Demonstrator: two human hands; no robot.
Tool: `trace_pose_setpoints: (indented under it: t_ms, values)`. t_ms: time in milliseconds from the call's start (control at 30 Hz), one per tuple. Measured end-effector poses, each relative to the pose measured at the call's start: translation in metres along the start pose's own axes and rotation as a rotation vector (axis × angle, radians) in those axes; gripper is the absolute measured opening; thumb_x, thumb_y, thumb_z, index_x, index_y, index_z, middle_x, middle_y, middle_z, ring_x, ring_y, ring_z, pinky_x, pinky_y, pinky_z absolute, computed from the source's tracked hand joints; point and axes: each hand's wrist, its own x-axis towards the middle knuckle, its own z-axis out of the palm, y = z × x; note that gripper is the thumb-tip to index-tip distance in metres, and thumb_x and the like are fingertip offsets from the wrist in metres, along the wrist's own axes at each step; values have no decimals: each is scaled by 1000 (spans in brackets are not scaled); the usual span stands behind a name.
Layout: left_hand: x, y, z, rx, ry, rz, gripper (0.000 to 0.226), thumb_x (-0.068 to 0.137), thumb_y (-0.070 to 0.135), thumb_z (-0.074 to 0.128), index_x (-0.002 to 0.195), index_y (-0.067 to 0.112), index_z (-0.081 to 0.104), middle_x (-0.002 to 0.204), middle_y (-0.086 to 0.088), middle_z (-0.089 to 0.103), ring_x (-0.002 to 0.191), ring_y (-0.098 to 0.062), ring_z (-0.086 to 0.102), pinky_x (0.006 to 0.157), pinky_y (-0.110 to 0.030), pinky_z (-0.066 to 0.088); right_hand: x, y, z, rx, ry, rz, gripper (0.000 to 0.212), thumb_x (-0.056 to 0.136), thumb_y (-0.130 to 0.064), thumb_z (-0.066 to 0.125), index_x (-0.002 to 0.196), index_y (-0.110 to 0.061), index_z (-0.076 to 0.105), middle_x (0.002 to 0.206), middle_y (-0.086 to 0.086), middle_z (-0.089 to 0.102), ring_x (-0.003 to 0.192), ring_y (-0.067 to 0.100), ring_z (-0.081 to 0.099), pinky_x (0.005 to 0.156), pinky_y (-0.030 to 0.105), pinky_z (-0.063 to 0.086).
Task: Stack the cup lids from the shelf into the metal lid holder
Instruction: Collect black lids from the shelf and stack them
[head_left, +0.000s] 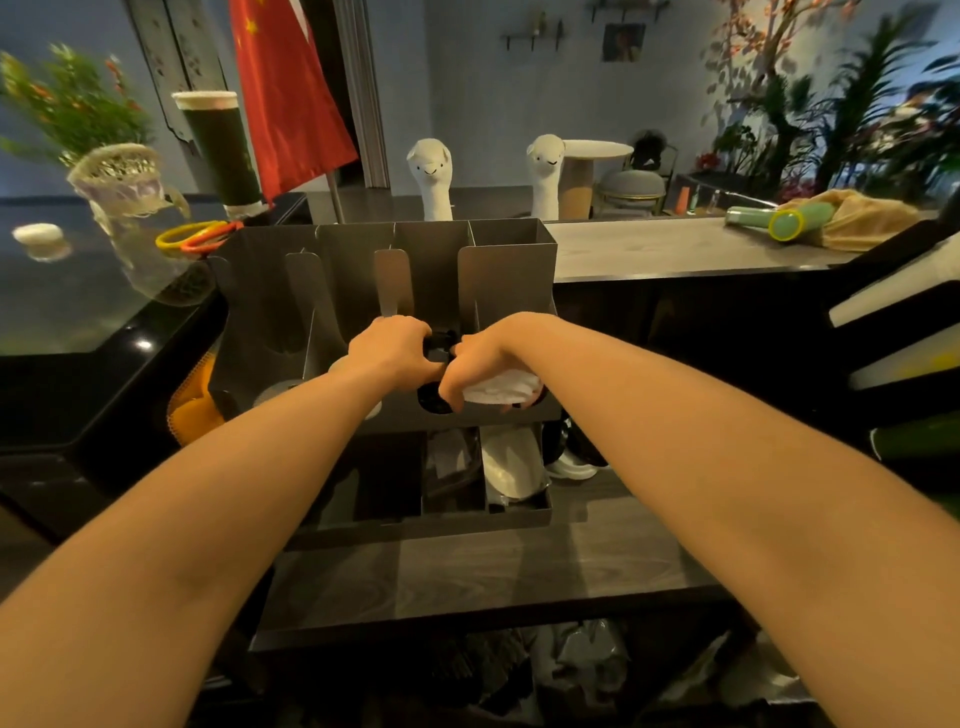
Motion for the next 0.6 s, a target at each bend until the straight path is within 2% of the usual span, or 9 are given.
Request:
trace_pose_setpoints:
  t_ms: [133, 333, 367, 467, 533, 600]
  values:
    - [5, -1, 5, 40, -50, 8, 48, 89, 50, 66, 123, 17, 63, 103, -2, 67, 90, -18, 63, 79, -35, 57, 2, 0, -1, -156, 9, -12, 62, 82, -38, 69, 133, -21, 38, 121, 16, 47, 99, 36, 61, 67, 37, 56]
    - [5, -1, 11, 40, -109, 12, 46, 95, 48, 59, 130, 18, 62, 107, -2, 63, 88, -15, 61, 77, -31, 53, 12, 0, -2, -268, 67, -81, 59, 76, -42, 70, 126, -22, 44, 121, 12, 50, 99, 31, 59, 82, 41, 57]
    - [4, 0, 12, 61, -106, 5, 47, 95, 49, 58, 132, 20, 61, 112, -2, 61, 93, -17, 59, 81, -33, 53, 13, 0, -1, -275, 76, -93, 58, 76, -42, 70, 124, -23, 45, 122, 12, 50, 99, 31, 59, 83, 41, 57]
    - [2, 1, 10, 231, -72, 5, 50, 95, 55, 54, 138, 28, 54, 134, -3, 54, 127, -29, 45, 102, -48, 41, 12, 2, 1, -259, 88, -109, 59, 76, -42, 69, 126, -21, 45, 125, 12, 49, 100, 31, 58, 81, 40, 57]
    - [-3, -1, 9, 324, -5, 30, 55, 94, 61, 50, 140, 31, 52, 141, -2, 50, 134, -32, 37, 104, -48, 40, 11, 6, 5, -226, 112, -132, 71, 76, -43, 70, 137, -19, 42, 130, 10, 45, 101, 31, 57, 74, 37, 58]
    - [-10, -3, 10, 309, 88, 61, 60, 93, 64, 49, 142, 30, 51, 141, -1, 50, 131, -31, 39, 99, -45, 44, 8, 12, 9, -179, 156, -185, 80, 75, -43, 71, 143, -20, 35, 133, 10, 42, 104, 30, 55, 78, 38, 58]
